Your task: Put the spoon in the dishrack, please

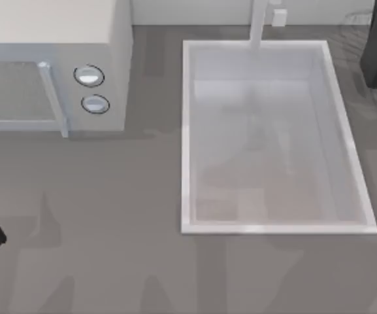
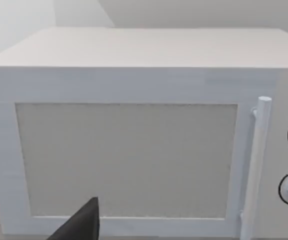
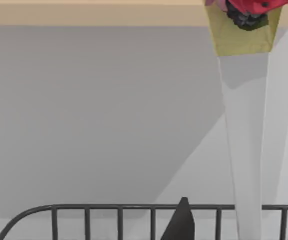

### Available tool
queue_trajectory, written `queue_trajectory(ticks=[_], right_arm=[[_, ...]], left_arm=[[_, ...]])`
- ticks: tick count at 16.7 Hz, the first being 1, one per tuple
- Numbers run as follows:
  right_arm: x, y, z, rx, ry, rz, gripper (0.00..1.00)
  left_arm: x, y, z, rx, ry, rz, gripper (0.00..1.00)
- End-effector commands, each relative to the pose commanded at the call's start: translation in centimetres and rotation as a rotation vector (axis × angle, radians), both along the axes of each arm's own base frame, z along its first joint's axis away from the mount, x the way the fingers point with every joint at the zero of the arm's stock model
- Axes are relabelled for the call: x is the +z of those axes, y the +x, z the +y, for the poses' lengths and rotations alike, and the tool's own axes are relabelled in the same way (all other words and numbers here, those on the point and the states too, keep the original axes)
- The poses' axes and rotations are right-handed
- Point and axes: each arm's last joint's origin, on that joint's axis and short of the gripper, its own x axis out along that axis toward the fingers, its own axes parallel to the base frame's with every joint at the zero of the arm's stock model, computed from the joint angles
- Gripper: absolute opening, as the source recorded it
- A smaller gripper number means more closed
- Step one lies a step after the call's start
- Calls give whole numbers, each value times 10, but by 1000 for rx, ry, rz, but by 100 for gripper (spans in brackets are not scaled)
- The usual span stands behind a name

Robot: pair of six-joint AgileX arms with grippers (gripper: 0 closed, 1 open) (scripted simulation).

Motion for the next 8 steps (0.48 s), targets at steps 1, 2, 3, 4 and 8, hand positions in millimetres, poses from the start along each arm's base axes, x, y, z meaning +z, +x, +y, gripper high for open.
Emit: queue_trajectory(ticks=[1,2,3,4,8], right_arm=[[-6,2,3,0,2,4,0],[-9,3,4,0,2,6,0],[-9,3,4,0,2,6,0],[-9,3,4,0,2,6,0],[-9,3,4,0,2,6,15]], left_arm=[[0,0,0,0,0,0,100],[0,0,0,0,0,0,100],[0,0,0,0,0,0,100],[0,0,0,0,0,0,100],[0,0,0,0,0,0,100]])
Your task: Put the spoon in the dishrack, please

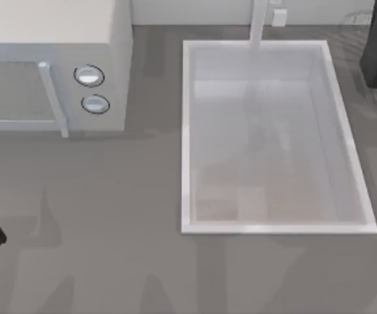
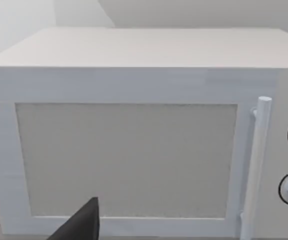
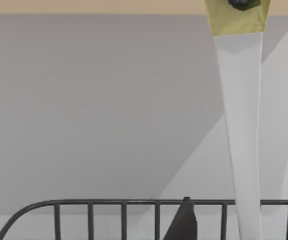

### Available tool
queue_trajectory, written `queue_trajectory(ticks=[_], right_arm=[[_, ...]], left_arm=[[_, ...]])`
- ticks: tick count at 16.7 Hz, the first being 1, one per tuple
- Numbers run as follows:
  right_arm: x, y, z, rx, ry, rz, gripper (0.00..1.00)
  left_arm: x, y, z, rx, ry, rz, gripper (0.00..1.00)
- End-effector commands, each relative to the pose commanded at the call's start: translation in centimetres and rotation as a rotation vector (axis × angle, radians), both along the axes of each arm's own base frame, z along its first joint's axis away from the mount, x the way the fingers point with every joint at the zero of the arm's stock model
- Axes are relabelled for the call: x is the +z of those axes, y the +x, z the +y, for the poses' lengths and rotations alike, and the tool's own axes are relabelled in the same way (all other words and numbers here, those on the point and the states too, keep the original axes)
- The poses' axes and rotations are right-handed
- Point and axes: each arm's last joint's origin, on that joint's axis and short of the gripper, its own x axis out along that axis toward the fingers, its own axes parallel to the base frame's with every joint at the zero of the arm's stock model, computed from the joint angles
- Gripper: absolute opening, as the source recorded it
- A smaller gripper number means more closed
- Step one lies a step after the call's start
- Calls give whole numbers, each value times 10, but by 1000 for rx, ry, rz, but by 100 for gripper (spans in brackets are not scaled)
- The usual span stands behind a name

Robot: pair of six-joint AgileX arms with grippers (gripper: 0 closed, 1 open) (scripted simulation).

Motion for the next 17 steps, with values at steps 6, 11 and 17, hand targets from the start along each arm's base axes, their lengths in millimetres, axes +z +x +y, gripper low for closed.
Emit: queue_trajectory(ticks=[6,11,17], right_arm=[[0,0,0,0,0,0,60],[0,0,0,0,0,0,98],[0,0,0,0,0,0,100]], left_arm=[[0,0,0,0,0,0,100],[0,0,0,0,0,0,100],[0,0,0,0,0,0,100]])
